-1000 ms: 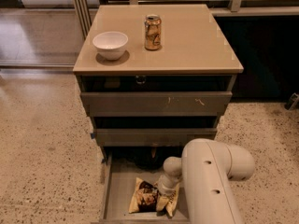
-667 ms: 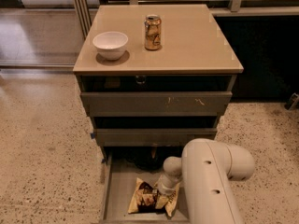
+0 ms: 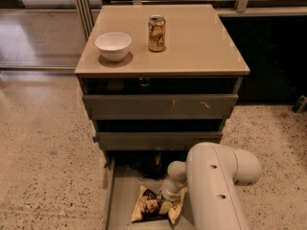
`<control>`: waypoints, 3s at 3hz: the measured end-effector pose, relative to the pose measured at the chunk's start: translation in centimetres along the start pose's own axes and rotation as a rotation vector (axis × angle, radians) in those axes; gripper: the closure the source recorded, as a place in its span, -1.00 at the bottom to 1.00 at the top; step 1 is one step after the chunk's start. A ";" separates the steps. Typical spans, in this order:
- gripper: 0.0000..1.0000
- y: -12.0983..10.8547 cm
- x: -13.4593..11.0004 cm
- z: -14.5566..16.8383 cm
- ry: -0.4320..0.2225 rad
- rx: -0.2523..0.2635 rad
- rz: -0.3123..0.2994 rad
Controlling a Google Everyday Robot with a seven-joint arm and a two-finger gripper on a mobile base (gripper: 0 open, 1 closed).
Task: Pick brown chip bag from bottom drawer and place on counter
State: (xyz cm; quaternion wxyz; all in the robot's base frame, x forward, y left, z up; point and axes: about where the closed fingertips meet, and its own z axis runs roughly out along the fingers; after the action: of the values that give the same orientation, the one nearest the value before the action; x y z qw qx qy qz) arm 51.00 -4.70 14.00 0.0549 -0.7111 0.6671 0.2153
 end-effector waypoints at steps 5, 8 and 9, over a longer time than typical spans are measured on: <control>1.00 7.6 -6.0 -11.8 0.155 0.066 -0.089; 1.00 8.9 -7.4 -21.9 0.283 0.231 -0.104; 1.00 8.6 -8.8 -26.6 0.326 0.310 -0.125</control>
Offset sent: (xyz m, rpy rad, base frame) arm -0.0264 -0.0057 0.0790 -0.0684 -0.0376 0.0613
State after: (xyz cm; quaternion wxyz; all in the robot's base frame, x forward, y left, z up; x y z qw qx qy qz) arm 48.72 -7.20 43.06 0.0682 -0.7596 0.6467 -0.0114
